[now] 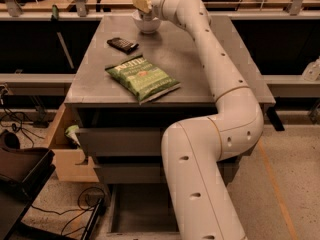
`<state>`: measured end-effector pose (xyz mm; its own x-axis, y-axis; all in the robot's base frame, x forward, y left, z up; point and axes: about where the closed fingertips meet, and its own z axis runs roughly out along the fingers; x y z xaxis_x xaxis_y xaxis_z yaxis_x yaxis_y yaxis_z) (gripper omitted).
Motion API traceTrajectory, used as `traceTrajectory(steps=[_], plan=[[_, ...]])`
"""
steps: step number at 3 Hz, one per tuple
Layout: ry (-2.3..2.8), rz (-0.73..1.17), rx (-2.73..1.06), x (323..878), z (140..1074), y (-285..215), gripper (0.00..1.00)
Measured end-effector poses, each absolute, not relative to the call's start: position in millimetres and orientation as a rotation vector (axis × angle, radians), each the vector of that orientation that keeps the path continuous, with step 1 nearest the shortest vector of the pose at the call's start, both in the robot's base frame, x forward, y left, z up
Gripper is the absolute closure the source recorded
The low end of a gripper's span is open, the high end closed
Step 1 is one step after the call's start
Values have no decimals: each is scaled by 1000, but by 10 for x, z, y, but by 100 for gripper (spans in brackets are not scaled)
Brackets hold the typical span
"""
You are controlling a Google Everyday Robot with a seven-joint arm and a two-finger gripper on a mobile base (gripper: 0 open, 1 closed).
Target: Place 7up can into white bowl
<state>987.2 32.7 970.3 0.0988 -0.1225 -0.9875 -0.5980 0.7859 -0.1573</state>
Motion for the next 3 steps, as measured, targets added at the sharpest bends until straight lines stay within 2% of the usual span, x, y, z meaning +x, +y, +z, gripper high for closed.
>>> traceTrajectory(steps=[3], plan=[[1391, 287, -584, 9965, 9832, 5, 100]])
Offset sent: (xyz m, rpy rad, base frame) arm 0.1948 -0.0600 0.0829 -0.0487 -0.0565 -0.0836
